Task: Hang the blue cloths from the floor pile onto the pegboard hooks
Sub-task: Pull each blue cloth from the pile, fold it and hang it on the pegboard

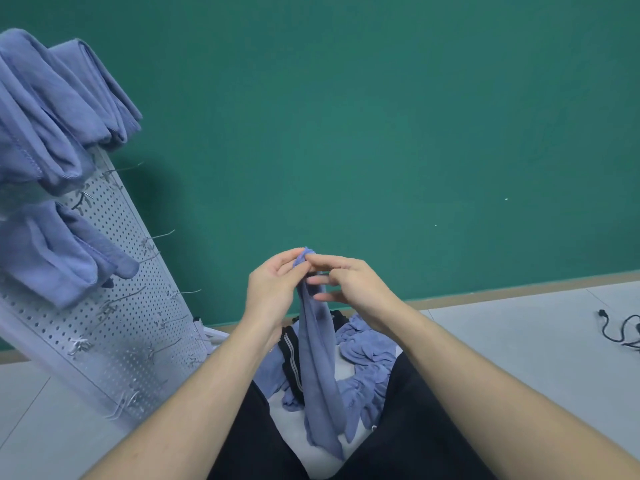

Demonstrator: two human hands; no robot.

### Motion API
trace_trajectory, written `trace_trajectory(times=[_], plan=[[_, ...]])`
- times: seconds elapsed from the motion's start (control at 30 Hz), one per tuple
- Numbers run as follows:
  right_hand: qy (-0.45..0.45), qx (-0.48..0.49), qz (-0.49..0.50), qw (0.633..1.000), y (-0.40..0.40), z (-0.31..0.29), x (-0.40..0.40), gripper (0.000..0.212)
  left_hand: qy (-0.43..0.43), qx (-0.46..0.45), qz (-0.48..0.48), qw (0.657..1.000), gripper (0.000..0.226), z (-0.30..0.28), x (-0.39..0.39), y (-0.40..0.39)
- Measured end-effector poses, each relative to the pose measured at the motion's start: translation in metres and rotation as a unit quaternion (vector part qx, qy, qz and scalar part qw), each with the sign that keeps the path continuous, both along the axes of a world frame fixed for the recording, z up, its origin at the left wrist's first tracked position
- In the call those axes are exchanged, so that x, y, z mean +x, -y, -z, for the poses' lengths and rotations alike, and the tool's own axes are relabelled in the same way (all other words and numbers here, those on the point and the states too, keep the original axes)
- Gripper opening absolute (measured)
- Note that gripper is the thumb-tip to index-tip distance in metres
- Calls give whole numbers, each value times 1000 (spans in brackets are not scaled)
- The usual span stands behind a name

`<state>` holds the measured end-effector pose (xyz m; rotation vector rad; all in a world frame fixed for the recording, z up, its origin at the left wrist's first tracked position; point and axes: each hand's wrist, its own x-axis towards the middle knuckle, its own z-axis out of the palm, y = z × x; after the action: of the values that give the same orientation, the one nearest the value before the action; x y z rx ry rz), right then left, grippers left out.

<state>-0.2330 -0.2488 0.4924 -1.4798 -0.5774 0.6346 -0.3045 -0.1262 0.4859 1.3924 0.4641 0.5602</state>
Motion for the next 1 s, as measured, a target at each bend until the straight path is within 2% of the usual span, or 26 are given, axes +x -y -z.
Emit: trace_trajectory(times=[0.1,0.23,0.33,0.53,0.63,0.7,0.83,0.93,1.0], plan=[[36,-42,-27,998,5,1,6,49,-24,52,16,998,18,4,-1,-6],[203,-57,59,976,8,2,22,26,-32,99,37,994,19,0,-1,-12],[285,-71,42,955,7,3,35,30,-24,111,50,992,22,-9,0,-16],[298,-47,-22,953,3,-3,40,26,-3,145,63,988,25,-23,0,-15],[295,-101,-53,949,6,-1,43,23,16,159,58,985,27,-26,1,-19],[316,-157,-105,930,10,-1,46,21,29,171,65,983,27,-29,1,-23],[358,-235,-158,890,21,-16,56,41,25,205,98,974,28,-33,-1,-31],[421,-284,-173,844,30,-27,64,35,13,221,122,968,30,-32,-3,-38],[427,-295,-187,834,35,-29,69,24,13,227,130,965,30,-30,-2,-39]])
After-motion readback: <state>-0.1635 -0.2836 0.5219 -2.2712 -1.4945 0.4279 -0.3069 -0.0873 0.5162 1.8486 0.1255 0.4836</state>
